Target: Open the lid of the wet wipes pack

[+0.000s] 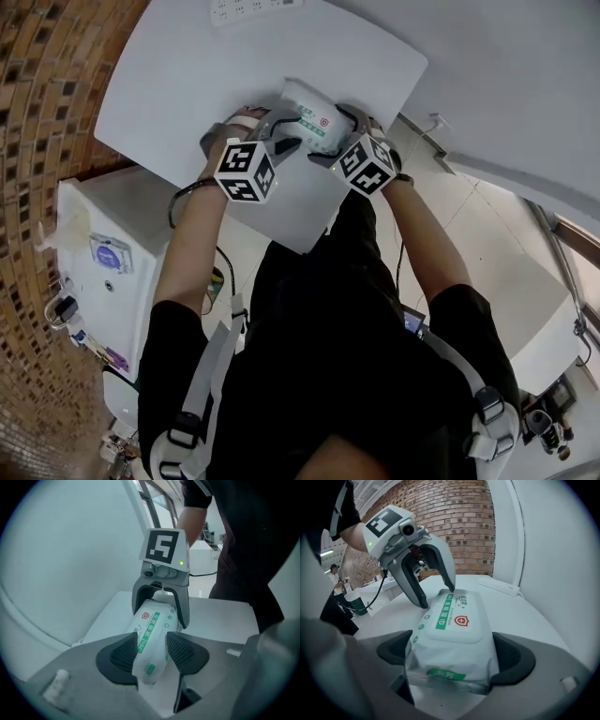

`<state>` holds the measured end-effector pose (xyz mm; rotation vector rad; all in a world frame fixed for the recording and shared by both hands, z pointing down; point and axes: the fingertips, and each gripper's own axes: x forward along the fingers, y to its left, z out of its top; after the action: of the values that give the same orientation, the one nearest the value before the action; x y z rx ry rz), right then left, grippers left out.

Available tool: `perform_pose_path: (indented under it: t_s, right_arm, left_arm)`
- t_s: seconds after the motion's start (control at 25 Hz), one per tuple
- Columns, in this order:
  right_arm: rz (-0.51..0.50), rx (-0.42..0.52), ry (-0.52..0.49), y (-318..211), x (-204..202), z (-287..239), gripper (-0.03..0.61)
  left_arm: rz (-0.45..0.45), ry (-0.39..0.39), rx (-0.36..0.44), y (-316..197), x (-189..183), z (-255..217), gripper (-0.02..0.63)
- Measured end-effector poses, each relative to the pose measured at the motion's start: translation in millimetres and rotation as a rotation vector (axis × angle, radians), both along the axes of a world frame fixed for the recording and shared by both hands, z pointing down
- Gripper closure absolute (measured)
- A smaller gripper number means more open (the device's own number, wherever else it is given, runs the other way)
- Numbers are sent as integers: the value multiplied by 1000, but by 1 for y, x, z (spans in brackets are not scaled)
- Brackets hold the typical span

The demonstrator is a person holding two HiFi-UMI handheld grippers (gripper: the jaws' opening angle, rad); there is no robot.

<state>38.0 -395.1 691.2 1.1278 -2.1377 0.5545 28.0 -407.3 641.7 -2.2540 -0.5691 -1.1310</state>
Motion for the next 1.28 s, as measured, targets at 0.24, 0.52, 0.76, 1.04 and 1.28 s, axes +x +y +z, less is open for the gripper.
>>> perform_pose_path:
  t_s: [0.24,0.52,0.76,1.04,1.28]
  right_arm:
    - [11,8,0,1,1,1,49]
    - [11,8,8,0,0,2,51]
    - [10,11,21,1,0,2,51]
    - [16,14,22,2,0,3,52]
    - [16,20,21,2,0,3,52]
  left_arm:
    - [146,-79,50,-1,17,1,380]
    - [227,-133,48,1,18,5,379]
    - [302,-144,123,6,19,6,380]
    - [291,-172,108,7,21,7,382]
    - [222,-162,35,8,15,8,445]
